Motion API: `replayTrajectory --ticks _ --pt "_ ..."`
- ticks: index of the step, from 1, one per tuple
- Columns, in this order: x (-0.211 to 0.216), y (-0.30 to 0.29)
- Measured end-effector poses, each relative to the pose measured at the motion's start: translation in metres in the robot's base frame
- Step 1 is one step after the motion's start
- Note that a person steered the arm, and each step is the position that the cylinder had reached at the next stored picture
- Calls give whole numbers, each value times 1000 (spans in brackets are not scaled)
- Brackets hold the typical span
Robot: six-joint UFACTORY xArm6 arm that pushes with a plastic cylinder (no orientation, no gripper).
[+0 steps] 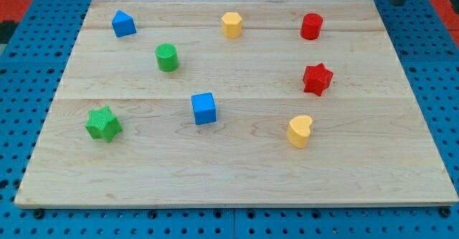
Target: Point your arm at the yellow heart
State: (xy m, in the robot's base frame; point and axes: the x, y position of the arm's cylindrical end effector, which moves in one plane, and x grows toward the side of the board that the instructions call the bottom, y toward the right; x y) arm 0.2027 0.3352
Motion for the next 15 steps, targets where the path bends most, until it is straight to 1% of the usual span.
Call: replayTrajectory --ticks 2,4,5,8,9,10,11,12,13,14,15 --pt "2 10" --pt "33 9" --pt "33 9" --pt "50 10" --pt "90 10" --pt "145 10" --pt "208 8" --pt "288 -9" --pt "337 -79" --pt "351 -170" --pt "350 -210"
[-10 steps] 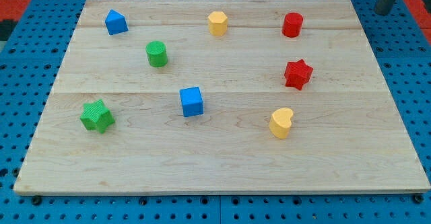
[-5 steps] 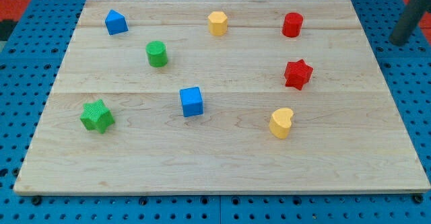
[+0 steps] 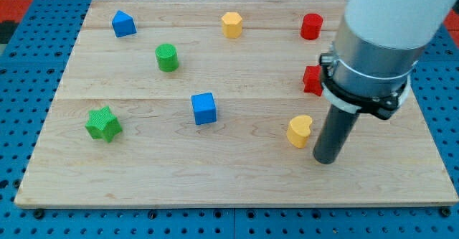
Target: Point your arm at the yellow heart
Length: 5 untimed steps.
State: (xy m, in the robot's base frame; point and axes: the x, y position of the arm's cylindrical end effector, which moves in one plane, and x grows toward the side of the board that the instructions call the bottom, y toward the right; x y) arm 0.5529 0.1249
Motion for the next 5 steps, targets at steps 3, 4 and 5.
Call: replayTrajectory --ticks 3,4,5 --pt "0 6" --pt "0 7" --pt "-1 11"
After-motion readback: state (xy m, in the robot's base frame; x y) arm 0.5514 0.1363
